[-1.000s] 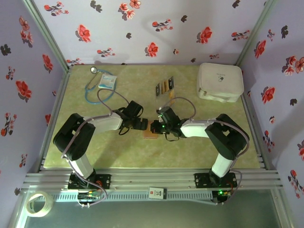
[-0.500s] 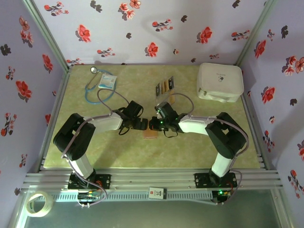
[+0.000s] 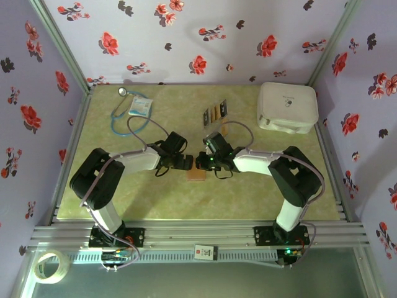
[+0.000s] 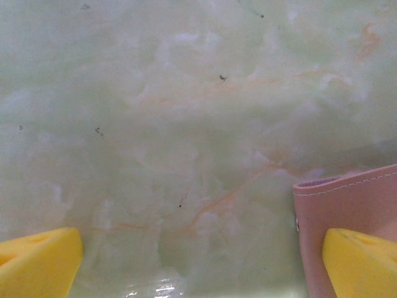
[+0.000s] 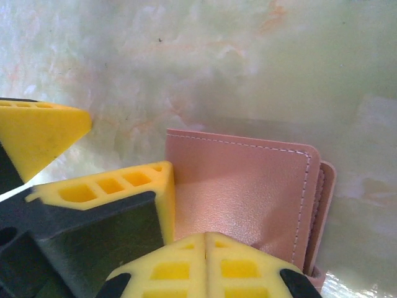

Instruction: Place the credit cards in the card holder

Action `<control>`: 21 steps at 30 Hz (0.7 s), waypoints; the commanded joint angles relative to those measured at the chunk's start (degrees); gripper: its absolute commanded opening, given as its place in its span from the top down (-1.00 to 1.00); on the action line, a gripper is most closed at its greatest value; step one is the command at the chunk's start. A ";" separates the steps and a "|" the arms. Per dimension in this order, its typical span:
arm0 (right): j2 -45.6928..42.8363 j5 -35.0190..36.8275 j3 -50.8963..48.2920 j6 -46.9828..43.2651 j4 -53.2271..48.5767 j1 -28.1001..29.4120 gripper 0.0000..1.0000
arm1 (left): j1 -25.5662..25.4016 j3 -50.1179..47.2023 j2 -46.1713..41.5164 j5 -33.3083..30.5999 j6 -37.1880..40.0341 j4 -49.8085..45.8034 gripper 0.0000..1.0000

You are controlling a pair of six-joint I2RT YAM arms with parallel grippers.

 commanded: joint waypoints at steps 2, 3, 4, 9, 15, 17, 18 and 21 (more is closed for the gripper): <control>1.68 0.82 -1.16 -0.58 0.66 -0.67 1.00 | -0.51 -0.69 2.84 0.63 -0.08 -2.69 -0.99; 1.87 0.86 -1.44 -0.50 0.79 -0.74 1.00 | -0.51 -0.70 2.82 0.63 -0.14 -2.65 -0.99; 1.95 0.81 -1.72 -0.49 1.00 -0.75 1.00 | -0.55 -0.66 2.76 0.63 -0.18 -2.65 -0.99; 2.34 0.65 -3.33 0.02 2.10 -0.85 1.00 | -0.52 -0.56 2.71 0.63 -0.07 -2.78 -0.99; 1.33 0.05 -6.06 1.29 4.41 -0.67 1.00 | -0.58 -0.51 2.75 0.54 -0.09 -2.85 -0.99; 0.71 -0.02 -7.05 1.47 5.34 -0.54 1.00 | -0.57 -0.51 2.74 0.49 -0.06 -2.83 -0.99; 0.35 0.02 -7.71 1.44 6.01 -0.40 1.00 | -0.54 -0.45 2.75 0.54 -0.11 -2.84 -0.99; -0.63 0.87 -9.14 0.89 6.96 0.42 1.00 | -0.54 -0.43 2.75 0.44 -0.10 -2.96 -0.99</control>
